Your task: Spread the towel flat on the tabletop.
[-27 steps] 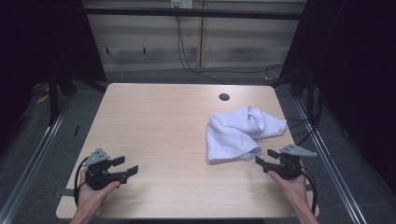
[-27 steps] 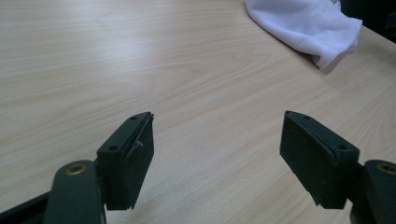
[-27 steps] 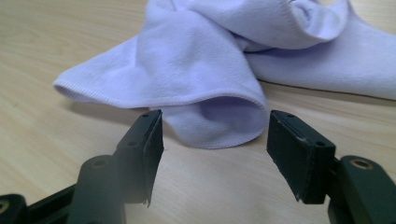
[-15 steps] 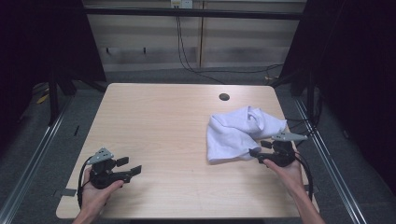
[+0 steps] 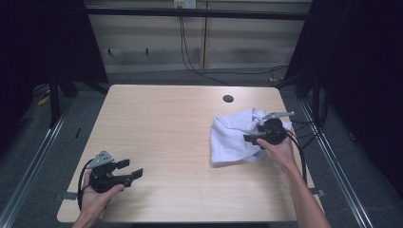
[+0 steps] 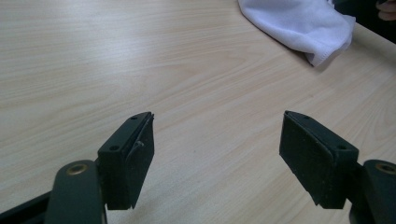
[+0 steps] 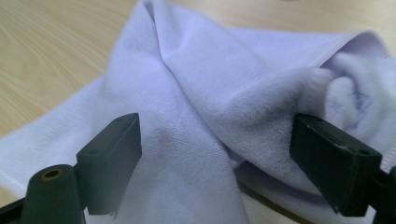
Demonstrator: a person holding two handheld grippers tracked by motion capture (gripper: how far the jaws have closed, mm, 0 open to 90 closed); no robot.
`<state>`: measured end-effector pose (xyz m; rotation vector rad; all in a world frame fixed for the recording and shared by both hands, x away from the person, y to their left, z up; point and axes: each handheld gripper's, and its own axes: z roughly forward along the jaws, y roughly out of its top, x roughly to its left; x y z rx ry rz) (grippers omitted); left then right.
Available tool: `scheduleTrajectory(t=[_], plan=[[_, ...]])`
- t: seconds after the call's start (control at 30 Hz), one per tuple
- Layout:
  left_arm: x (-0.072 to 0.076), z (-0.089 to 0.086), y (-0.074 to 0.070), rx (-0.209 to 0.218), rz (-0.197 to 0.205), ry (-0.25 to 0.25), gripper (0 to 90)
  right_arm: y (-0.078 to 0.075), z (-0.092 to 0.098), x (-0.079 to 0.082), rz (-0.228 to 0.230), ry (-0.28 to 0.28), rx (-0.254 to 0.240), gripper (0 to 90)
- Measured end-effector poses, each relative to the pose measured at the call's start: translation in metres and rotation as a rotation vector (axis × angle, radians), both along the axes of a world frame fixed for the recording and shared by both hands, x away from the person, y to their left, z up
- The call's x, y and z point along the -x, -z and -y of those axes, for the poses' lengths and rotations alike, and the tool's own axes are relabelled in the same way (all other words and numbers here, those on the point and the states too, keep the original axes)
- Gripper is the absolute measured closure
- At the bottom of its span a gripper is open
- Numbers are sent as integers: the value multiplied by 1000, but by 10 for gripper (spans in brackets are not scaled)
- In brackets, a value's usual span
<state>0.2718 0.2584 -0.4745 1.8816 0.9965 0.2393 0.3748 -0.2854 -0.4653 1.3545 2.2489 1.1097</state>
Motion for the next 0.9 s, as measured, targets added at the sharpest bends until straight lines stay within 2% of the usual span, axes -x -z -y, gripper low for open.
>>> scheduleTrajectory(t=[0.1,0.13,0.2,0.3,0.33,0.4,0.5,0.67,0.73,0.8,0.9], plan=[[0,0,0,-1,0,5,265,19,-8,-8,-64,-15,49,165],[0,-1,0,-1,3,6,264,26,-10,-9,-72,-19,57,167],[0,0,0,-2,2,3,264,32,-13,-8,-45,-11,72,212],[-2,2,1,-6,-7,12,263,31,-15,-4,-46,-3,70,402],[-2,3,1,-8,-13,16,263,31,-15,-3,-42,-14,62,500],[-2,5,2,-23,-14,28,259,30,-18,2,-46,-34,46,583],[-2,8,2,-33,-18,36,248,32,-24,8,-44,-57,22,608],[-3,13,2,-51,-23,61,234,32,-41,18,-40,-107,12,612],[-4,13,2,-48,-23,59,222,33,-45,20,-38,-120,4,612],[-5,16,3,-49,-33,64,216,33,-59,29,-41,-154,-10,611],[-6,18,2,-29,-49,63,216,32,-67,34,-50,-180,1,610]])
